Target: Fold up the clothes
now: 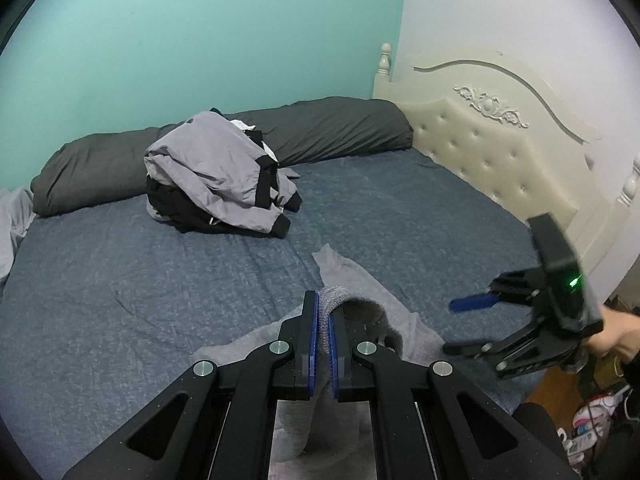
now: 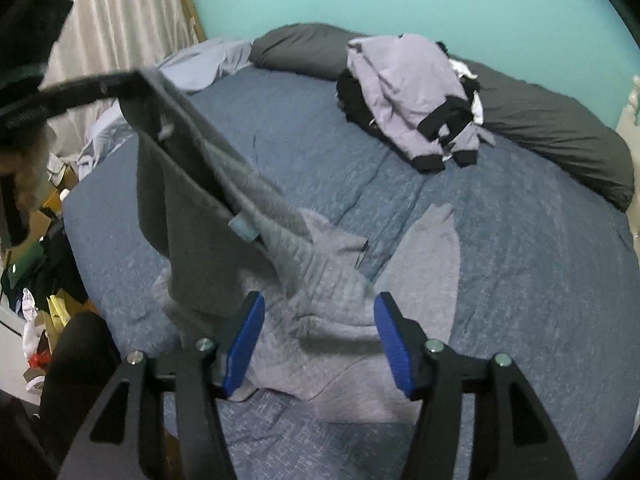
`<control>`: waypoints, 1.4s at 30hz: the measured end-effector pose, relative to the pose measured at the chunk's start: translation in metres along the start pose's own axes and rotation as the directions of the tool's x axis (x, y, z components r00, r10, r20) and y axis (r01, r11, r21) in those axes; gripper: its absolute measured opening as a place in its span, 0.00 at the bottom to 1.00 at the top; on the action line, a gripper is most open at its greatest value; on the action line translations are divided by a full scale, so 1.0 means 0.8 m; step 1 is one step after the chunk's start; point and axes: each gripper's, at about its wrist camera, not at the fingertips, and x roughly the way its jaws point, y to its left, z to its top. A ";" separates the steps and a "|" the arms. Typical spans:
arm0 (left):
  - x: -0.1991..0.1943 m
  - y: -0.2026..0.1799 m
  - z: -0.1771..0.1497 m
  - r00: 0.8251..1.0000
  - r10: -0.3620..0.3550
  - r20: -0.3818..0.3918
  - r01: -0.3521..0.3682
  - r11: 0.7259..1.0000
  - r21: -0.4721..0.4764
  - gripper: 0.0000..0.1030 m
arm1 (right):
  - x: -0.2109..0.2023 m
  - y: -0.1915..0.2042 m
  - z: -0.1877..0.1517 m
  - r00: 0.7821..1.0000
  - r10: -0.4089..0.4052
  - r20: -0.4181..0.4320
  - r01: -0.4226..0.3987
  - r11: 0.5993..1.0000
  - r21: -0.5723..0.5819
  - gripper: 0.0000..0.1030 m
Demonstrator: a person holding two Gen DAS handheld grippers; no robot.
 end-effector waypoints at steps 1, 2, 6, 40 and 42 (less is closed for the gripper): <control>0.000 -0.001 -0.001 1.000 -0.002 -0.002 0.002 1.000 0.003 0.04 | 0.009 0.003 -0.002 1.000 0.007 -0.008 -0.007 1.000 0.005 0.56; -0.001 -0.002 -0.002 1.000 -0.003 -0.003 0.003 1.000 0.005 0.04 | 0.016 0.006 -0.004 1.000 0.013 -0.014 -0.013 1.000 0.010 0.56; -0.003 -0.005 -0.003 1.000 -0.014 -0.002 0.014 1.000 0.010 0.04 | 0.045 0.016 -0.013 0.999 0.023 -0.031 -0.023 0.999 0.028 0.56; -0.009 -0.013 -0.020 0.999 -0.050 -0.004 0.050 0.998 0.027 0.04 | 0.106 0.009 -0.026 0.960 -0.275 -0.048 0.280 0.950 0.142 0.13; -0.006 -0.014 -0.024 0.998 -0.060 -0.012 0.061 0.998 0.028 0.04 | 0.089 -0.006 -0.026 0.954 -0.297 -0.022 0.297 0.939 0.174 0.07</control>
